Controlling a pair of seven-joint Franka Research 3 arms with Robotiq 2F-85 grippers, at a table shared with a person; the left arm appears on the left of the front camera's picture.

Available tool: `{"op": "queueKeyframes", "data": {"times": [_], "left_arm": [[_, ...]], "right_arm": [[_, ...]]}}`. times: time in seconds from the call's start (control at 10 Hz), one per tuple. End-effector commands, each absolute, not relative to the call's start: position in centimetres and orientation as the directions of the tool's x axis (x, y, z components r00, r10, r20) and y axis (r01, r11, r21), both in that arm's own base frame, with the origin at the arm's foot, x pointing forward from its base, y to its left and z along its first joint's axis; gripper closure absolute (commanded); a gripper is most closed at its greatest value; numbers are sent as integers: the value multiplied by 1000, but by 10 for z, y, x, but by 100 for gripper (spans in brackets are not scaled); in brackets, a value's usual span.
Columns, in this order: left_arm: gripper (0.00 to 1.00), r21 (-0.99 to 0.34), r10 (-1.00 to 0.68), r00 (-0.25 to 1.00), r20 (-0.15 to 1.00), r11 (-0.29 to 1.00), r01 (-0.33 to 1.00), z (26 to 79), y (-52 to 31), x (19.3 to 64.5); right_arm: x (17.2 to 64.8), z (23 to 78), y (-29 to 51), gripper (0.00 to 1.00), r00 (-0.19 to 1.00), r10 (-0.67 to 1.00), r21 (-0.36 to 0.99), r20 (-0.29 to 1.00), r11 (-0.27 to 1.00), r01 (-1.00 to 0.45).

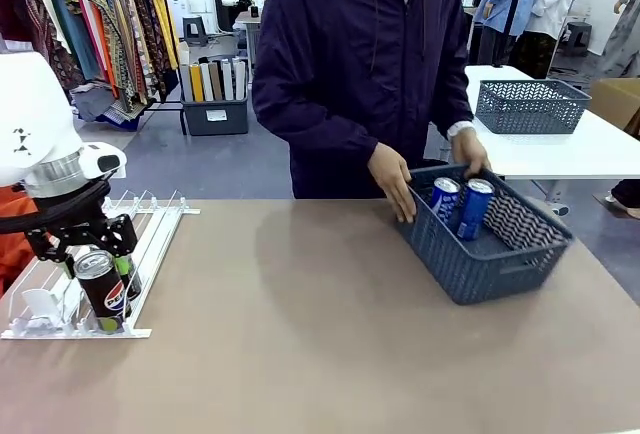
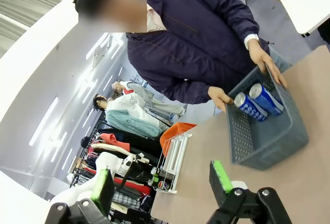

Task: Retrieve and store the cans from the dispenser.
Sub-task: Pick up one can from the Automatic Can Dispenser and place it in the middle of the table.

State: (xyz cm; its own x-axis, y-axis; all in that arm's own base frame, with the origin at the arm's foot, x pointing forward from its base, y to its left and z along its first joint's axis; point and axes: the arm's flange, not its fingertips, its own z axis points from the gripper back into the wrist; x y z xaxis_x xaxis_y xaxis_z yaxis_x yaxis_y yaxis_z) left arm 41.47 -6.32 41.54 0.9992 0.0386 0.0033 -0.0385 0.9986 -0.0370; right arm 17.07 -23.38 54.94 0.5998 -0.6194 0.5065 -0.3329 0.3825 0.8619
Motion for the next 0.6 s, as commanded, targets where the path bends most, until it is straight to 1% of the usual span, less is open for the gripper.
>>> {"op": "queueKeyframes", "data": {"times": [0.0, 0.3, 0.5], "left_arm": [[100, -17, 59, 998, 14, 998, -59, 416, -66, 417], [100, -10, 78, 997, -18, 997, -78, 416, -66, 416], [100, -35, 78, 997, -22, 996, -79, 418, -66, 415]], "right_arm": [[175, 553, -233, 0, 577, -623, 849, 528, 381, -366], [175, 553, -233, 0, 577, -623, 849, 528, 381, -366], [175, 553, -233, 0, 577, -623, 849, 528, 381, -366]]}}
